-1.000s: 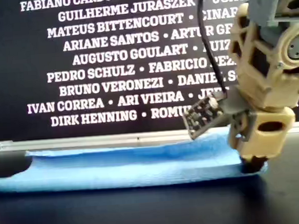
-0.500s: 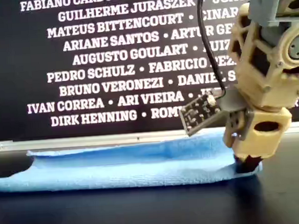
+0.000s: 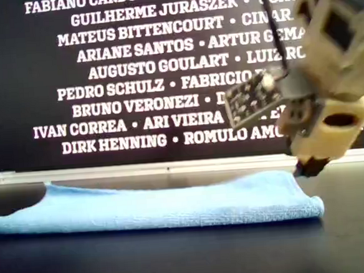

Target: Fold a cloth

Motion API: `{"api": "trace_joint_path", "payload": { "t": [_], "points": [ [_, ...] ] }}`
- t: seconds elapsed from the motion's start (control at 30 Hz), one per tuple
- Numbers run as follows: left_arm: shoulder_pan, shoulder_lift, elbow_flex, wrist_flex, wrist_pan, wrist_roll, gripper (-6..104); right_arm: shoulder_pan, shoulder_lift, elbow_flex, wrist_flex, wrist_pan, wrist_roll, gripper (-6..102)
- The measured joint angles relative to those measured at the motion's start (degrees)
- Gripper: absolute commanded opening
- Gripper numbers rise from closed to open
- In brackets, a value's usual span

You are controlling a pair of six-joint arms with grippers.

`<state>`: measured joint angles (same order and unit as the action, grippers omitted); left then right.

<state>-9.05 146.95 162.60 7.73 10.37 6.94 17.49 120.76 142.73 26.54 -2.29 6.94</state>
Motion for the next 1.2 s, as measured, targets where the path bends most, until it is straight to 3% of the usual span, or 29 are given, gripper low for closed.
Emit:
{"api": "trace_joint_path", "payload": {
  "t": [0.27,0.67,1.0,1.2],
  "points": [
    [0.09,29.09,9.4,0.0,0.0,0.0,48,0.35,26.02,14.59,0.0,0.0,0.0,55],
    [0.09,30.5,10.99,0.0,0.0,0.0,48,-0.97,54.93,20.39,0.09,0.0,-0.09,56],
    [0.09,30.5,10.99,0.0,0.0,0.0,48,-0.97,55.72,24.52,0.88,0.09,-0.09,57],
    [0.09,30.5,10.99,0.0,0.0,0.0,48,-0.97,55.72,29.44,0.7,3.52,-0.53,64]
  ]
}}
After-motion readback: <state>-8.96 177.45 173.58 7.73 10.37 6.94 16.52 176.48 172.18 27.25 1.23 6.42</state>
